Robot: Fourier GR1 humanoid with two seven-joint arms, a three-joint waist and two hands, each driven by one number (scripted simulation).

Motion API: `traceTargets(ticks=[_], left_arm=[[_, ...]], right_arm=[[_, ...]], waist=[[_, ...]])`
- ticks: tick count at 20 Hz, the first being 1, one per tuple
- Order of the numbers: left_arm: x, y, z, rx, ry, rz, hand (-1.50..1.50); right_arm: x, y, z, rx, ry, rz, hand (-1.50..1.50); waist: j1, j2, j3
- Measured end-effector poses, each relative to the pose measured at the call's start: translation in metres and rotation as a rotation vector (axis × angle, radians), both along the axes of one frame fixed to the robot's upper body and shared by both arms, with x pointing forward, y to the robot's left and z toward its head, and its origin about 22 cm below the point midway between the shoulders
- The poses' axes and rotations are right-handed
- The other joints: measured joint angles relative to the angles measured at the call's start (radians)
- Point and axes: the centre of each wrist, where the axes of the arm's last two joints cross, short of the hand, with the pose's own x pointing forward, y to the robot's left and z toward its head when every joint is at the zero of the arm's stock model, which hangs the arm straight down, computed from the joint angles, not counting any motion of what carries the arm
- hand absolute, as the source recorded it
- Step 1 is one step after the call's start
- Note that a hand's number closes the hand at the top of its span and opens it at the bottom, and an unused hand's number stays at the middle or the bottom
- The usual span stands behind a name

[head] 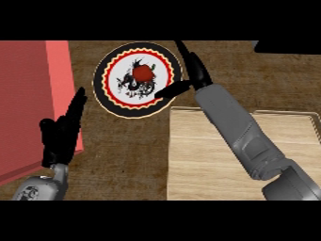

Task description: Pick the bell pepper from the tray and place it in the plate

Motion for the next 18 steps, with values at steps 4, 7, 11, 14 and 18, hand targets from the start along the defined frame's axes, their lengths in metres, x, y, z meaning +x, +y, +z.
traceTargets(ticks=[4,7,11,14,18], left_arm=[[-0.001,0.002,0.000,0.004,0.002,0.006,0.00],[-0.001,0.001,0.001,0.004,0.004,0.010,0.00],[-0.002,0.003,-0.001,0.005,-0.003,0.013,0.00],[-0.001,0.001,0.000,0.000,0.000,0.010,0.00],[-0.002,0.004,0.001,0.000,-0.005,0.001,0.00]], right_arm=[[0.002,-0.015,-0.004,-0.013,-0.001,-0.022,-1.50],[0.005,-0.026,-0.002,-0.013,-0.004,-0.045,-1.50],[0.004,-0.037,-0.007,-0.003,-0.019,-0.071,-1.50],[0.004,-0.044,-0.008,0.005,-0.031,-0.098,-1.50],[0.003,-0.059,-0.014,-0.007,-0.037,-0.158,-1.50]], waist=[[-0.006,-0.001,-0.001],[-0.005,0.001,-0.001],[-0.007,0.000,0.000],[-0.004,0.002,0.001],[-0.002,0.002,0.000]])
